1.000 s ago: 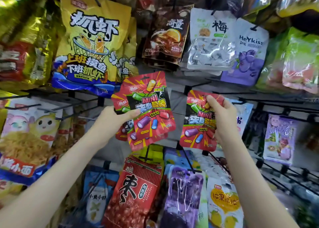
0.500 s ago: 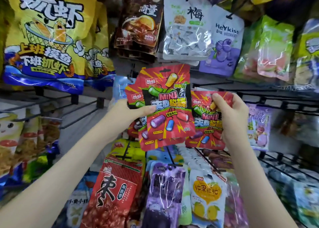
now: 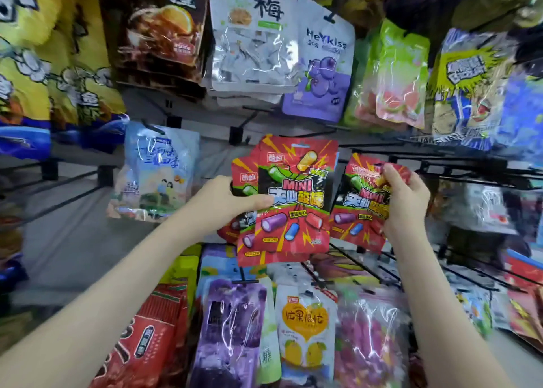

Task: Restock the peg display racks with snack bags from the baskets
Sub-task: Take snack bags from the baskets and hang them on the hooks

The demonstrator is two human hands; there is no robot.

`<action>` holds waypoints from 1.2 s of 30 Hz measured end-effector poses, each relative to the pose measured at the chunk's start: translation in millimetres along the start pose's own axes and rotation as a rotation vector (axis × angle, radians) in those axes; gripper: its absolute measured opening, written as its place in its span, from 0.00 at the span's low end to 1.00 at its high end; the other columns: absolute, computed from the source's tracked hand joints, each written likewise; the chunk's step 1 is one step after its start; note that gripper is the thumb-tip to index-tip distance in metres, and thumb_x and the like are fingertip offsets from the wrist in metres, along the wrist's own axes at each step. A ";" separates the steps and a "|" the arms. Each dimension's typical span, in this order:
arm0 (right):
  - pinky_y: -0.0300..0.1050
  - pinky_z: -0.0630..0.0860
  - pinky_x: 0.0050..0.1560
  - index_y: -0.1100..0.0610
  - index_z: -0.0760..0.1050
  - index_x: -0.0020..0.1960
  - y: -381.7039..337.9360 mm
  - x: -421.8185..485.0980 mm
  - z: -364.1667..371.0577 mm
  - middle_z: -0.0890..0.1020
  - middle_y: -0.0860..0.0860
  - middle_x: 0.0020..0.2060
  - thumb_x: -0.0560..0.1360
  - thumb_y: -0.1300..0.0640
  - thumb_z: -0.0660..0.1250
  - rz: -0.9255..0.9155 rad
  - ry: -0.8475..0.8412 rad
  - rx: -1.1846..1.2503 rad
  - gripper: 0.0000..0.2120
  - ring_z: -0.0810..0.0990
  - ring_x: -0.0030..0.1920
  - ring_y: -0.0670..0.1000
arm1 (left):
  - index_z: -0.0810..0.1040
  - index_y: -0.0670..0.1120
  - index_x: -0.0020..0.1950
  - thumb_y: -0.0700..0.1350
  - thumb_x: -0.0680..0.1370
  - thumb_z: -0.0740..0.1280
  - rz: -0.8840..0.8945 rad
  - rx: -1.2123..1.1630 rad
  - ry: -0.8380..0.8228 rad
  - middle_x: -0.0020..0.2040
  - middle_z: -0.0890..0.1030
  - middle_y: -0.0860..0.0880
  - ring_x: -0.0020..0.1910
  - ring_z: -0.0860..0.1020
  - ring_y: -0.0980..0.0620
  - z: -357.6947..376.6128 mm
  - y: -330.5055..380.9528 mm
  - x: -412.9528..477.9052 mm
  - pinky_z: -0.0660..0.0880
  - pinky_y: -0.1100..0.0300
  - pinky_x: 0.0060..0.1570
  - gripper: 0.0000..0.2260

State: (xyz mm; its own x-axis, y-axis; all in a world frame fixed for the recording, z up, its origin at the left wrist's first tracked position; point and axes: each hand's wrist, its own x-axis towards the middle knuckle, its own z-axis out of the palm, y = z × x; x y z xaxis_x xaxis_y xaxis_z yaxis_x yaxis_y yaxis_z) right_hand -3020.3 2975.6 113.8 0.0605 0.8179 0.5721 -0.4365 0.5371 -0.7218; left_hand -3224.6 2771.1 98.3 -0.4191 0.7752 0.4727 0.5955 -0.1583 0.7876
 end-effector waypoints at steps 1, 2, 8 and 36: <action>0.51 0.73 0.45 0.50 0.76 0.28 -0.5 2.8 0.3 0.77 0.52 0.33 0.72 0.55 0.71 0.001 -0.011 -0.003 0.14 0.75 0.40 0.54 | 0.80 0.53 0.33 0.54 0.70 0.74 0.009 -0.001 -0.020 0.27 0.79 0.61 0.26 0.75 0.68 2.2 0.6 0.7 0.68 0.67 0.32 0.09; 0.52 0.73 0.46 0.50 0.75 0.27 -0.3 5.5 0.1 0.77 0.52 0.33 0.71 0.54 0.70 -0.001 -0.016 -0.004 0.14 0.75 0.40 0.55 | 0.81 0.54 0.33 0.54 0.70 0.74 0.017 -0.002 -0.035 0.29 0.81 0.62 0.29 0.77 0.68 4.1 0.8 1.4 0.69 0.68 0.34 0.08; 0.56 0.75 0.50 0.49 0.74 0.26 -0.7 15.7 -3.3 0.78 0.50 0.33 0.75 0.55 0.68 0.029 -0.063 -0.023 0.19 0.77 0.41 0.55 | 0.84 0.54 0.43 0.56 0.67 0.75 0.006 -0.013 -0.048 0.41 0.85 0.58 0.42 0.83 0.60 8.3 -5.9 4.3 0.77 0.58 0.51 0.09; 0.35 0.72 0.44 0.53 0.71 0.53 1.3 -63.1 22.2 0.76 0.46 0.42 0.77 0.54 0.65 -0.191 -0.097 -0.293 0.07 0.74 0.40 0.41 | 0.84 0.52 0.46 0.59 0.67 0.76 -0.067 -0.076 0.068 0.45 0.85 0.51 0.48 0.82 0.50 9.3 -21.0 -37.7 0.76 0.49 0.54 0.14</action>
State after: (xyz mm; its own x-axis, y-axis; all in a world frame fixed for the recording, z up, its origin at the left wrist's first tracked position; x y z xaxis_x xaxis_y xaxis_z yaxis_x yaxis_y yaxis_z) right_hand -3044.6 2920.1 85.5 0.0247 0.6814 0.7315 -0.1492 0.7261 -0.6712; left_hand -3214.9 2750.9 60.2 -0.5033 0.7430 0.4412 0.5115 -0.1553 0.8451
